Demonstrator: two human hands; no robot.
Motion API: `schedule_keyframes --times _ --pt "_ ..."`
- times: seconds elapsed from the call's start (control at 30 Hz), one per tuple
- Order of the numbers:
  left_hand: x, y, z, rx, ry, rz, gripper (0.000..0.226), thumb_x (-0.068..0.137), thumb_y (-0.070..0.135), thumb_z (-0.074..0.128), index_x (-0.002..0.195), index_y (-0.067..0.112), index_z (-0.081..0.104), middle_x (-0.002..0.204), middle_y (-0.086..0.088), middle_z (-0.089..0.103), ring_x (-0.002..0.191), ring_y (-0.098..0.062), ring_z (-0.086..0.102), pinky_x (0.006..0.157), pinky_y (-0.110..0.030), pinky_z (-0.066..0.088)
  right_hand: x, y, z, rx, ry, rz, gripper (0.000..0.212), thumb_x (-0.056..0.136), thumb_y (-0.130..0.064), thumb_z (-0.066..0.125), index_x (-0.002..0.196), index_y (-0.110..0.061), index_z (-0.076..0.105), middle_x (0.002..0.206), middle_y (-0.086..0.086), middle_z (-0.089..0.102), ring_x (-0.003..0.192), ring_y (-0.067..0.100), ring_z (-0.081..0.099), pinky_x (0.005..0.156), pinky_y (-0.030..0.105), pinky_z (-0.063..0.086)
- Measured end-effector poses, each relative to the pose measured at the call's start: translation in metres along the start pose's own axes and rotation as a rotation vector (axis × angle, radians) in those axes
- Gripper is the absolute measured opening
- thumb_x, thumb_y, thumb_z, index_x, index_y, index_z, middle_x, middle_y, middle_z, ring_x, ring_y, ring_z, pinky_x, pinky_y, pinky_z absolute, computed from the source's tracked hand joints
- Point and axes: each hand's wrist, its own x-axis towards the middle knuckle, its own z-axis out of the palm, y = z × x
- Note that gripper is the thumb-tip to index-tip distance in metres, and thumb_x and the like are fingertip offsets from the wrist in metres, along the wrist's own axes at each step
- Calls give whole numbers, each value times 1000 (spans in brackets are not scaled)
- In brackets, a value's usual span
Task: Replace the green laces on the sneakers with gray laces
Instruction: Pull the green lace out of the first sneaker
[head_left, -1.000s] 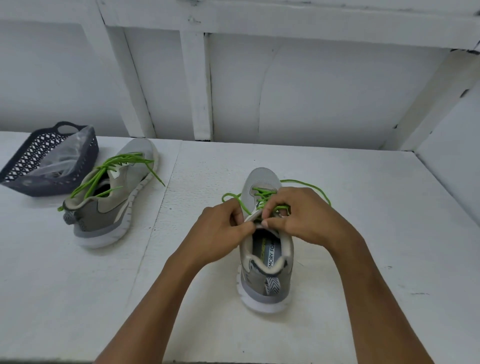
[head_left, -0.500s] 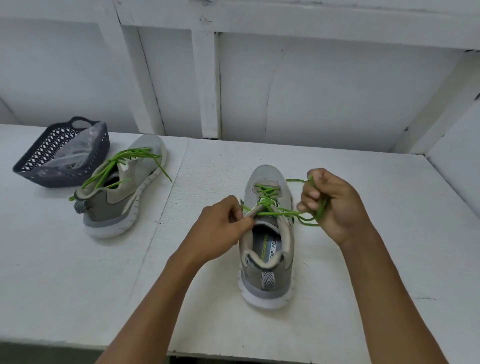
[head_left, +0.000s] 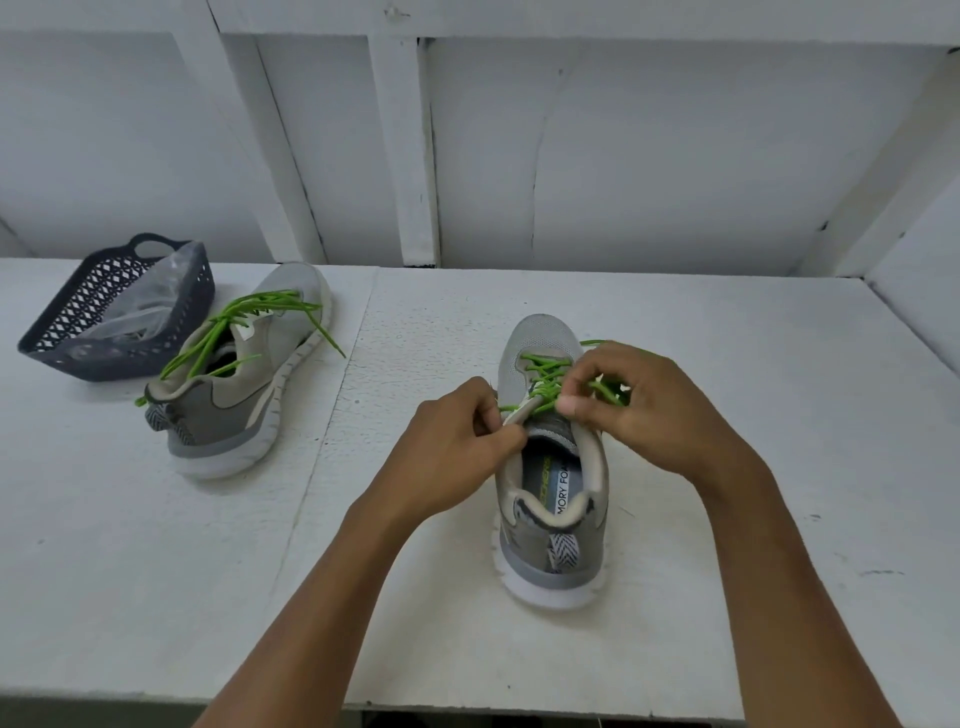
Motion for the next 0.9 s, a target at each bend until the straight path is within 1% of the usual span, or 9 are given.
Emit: schedule_keyframes --times 0.1,0.2,0.3,0.43,0.57,0.63,0.7,0.8,0.9 --pt "-3 0 0 -15 19 -1 20 73 41 65 74 24 54 72 -1 66 74 -25 66 67 -52 57 -3 5 -4 314 55 0 16 91 -4 64 80 -13 59 102 -1 73 97 17 66 78 21 49" --pt "-4 4 3 -11 27 2 19 80 32 68 76 20 54 72 -3 66 72 -26 65 66 -49 57 -3 5 5 714 49 49 9 91 -9 55 84 -8 49 102 13 75 103 25 70 87 26 54" --pt "-4 11 4 -5 24 1 20 83 28 67 79 14 54 70 -5 67 61 -24 67 61 -41 57 1 5 18 988 121 117 12 95 -6 47 83 -9 48 83 18 74 89 31 71 84 36 55" --pt "-6 13 4 71 73 27 22 86 32 64 75 15 55 66 -3 67 60 -24 67 63 -42 54 4 3 30 1042 192 94 14 95 -1 45 83 -8 47 61 7 60 71 23 65 81 37 54" --pt "-7 9 4 198 199 108 29 91 32 59 69 17 49 55 2 54 51 -11 45 49 -26 33 8 3 22 1150 303 101 20 98 -1 42 81 -11 44 54 -1 39 53 17 49 67 33 56" --pt "-6 7 -2 206 242 113 30 91 33 60 69 16 49 52 4 50 50 -10 40 46 -22 28 8 9 14 1132 336 160 24 100 -2 40 79 -12 44 54 -2 35 48 15 39 55 30 48" --pt "-4 7 -6 203 215 87 31 91 36 62 70 16 51 55 2 55 53 -15 50 51 -29 38 7 16 6 1057 348 212 24 101 -6 43 79 -13 45 55 -3 33 46 12 31 46 27 34" --pt "-4 8 -4 189 128 38 27 87 36 64 69 18 53 63 -2 65 63 -24 65 63 -43 54 7 23 -2 735 352 248 21 100 -14 54 79 -14 51 51 -8 33 45 10 24 49 26 23" --pt "-3 11 0 225 79 54 24 80 36 65 68 19 52 61 0 62 59 -20 61 58 -39 52 4 25 -10 363 129 192 28 89 -35 70 71 -20 56 54 -6 40 51 14 31 55 30 28"
